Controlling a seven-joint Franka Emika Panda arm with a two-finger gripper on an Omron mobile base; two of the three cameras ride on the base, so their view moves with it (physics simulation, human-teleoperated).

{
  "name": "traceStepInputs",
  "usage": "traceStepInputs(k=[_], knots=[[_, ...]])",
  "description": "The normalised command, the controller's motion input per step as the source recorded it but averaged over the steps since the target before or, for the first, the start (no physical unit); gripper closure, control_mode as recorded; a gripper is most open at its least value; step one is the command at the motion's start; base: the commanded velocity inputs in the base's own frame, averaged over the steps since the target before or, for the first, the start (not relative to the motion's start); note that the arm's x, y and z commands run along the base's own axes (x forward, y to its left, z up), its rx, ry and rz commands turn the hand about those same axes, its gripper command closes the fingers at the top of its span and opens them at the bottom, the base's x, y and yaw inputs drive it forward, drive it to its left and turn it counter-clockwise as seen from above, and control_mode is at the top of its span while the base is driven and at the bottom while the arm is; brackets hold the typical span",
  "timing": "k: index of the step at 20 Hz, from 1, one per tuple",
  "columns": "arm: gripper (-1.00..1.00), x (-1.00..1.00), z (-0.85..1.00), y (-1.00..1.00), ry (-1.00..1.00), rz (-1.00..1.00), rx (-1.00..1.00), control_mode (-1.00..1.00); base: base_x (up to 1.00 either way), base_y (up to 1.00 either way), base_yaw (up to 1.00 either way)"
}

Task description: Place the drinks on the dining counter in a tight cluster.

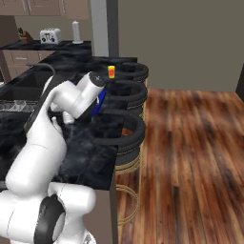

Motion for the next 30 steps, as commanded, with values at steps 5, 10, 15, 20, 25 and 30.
traceStepInputs(k=[5, 10, 15, 20, 25, 30], knots=[[1.0, 0.88, -1.0, 0.34, -0.12, 0.19, 0.14, -1.0, 0.0, 0.0, 0.0], [1.0, 0.12, -0.69, 0.07, -0.05, 0.18, 0.23, -1.0, 0.0, 0.0, 0.0], [1.0, 0.04, -0.49, 0.07, 0.08, 0.11, 0.13, -1.0, 0.0, 0.0, 0.0], [1.0, 0.07, -0.15, 0.02, 0.0, 0.1, 0.0, -1.0, 0.0, 0.0, 0.0], [1.0, 0.1, -0.21, 0.09, -0.07, 0.0, -0.03, -1.0, 0.0, 0.0, 0.0], [1.0, 0.09, -0.21, 0.25, -0.2, 0.0, -0.05, -1.0, 0.0, 0.0, 0.0]])
